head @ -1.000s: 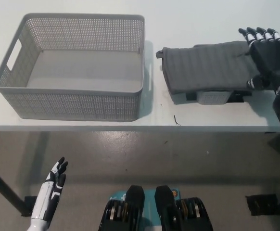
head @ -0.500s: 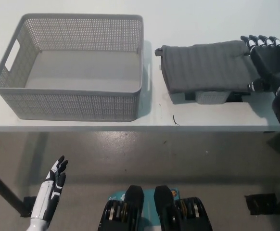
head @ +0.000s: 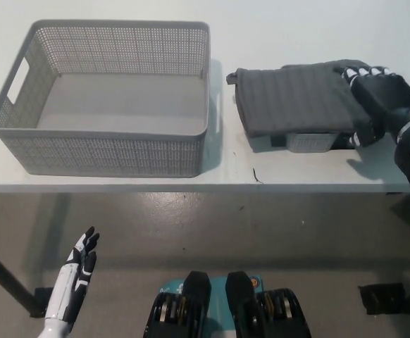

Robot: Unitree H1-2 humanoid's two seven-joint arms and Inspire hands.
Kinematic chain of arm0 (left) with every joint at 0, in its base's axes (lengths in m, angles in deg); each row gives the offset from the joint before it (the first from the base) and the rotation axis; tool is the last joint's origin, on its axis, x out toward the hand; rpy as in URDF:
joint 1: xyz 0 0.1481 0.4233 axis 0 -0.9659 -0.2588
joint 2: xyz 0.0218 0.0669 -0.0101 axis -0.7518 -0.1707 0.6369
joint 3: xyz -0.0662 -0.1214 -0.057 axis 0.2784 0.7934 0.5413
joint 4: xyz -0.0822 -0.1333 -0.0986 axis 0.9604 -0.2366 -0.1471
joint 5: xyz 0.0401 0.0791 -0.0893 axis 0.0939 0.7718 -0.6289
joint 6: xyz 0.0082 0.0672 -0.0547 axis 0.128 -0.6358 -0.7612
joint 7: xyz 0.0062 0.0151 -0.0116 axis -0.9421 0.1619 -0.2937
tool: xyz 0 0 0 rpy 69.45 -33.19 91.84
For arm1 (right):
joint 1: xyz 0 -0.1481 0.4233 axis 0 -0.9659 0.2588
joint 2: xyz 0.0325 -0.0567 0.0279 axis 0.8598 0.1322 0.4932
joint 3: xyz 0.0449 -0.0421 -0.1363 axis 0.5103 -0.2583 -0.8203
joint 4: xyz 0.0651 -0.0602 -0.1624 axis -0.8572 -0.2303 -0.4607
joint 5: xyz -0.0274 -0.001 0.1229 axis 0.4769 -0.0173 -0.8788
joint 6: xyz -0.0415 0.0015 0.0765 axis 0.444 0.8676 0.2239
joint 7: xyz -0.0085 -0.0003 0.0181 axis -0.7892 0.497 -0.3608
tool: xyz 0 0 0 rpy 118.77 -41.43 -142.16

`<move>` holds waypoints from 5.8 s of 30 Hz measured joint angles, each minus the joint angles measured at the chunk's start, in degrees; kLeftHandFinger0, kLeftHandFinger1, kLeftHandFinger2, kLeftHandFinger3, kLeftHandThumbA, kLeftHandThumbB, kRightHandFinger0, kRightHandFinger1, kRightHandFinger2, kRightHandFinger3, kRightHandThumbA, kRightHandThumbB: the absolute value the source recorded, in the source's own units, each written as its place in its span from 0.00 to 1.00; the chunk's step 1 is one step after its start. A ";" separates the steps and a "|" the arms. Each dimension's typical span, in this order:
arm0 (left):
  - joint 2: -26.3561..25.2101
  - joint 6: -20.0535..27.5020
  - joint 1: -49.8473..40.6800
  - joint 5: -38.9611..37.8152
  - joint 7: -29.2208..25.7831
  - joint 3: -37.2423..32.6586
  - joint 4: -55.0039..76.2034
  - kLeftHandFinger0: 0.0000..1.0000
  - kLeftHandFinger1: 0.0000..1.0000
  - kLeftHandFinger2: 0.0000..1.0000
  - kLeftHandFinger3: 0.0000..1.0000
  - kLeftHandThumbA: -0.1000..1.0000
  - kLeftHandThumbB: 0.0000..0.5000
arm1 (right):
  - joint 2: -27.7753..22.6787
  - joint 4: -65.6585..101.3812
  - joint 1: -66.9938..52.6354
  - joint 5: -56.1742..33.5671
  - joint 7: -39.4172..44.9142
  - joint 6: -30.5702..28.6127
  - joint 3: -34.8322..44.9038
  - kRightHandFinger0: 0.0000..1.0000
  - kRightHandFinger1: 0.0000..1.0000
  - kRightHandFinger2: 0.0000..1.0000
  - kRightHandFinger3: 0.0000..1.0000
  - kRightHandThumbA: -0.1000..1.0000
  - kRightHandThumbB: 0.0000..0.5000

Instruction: Usethe right hand to pick up a oven gloves on top of a leveled container and place it into another larger container on the left side

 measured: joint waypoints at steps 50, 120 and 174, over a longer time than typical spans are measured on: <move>-0.02 -0.05 0.15 -0.01 0.10 -0.15 -1.88 1.00 1.00 1.00 1.00 1.00 1.00 | 7.08 -35.99 6.43 -0.73 -40.66 -11.25 -2.03 0.00 0.18 0.64 0.65 0.00 0.17; -1.53 0.02 0.69 0.65 1.63 -1.62 -0.51 1.00 1.00 1.00 1.00 1.00 1.00 | 34.22 -63.16 38.77 0.75 -61.59 -28.75 -12.57 1.00 1.00 1.00 1.00 0.80 0.87; -1.38 -0.11 1.26 0.58 3.40 -1.68 -2.56 1.00 1.00 1.00 1.00 1.00 1.00 | 13.02 15.94 -2.63 -28.05 -28.95 -15.83 14.58 1.00 1.00 1.00 1.00 1.00 0.68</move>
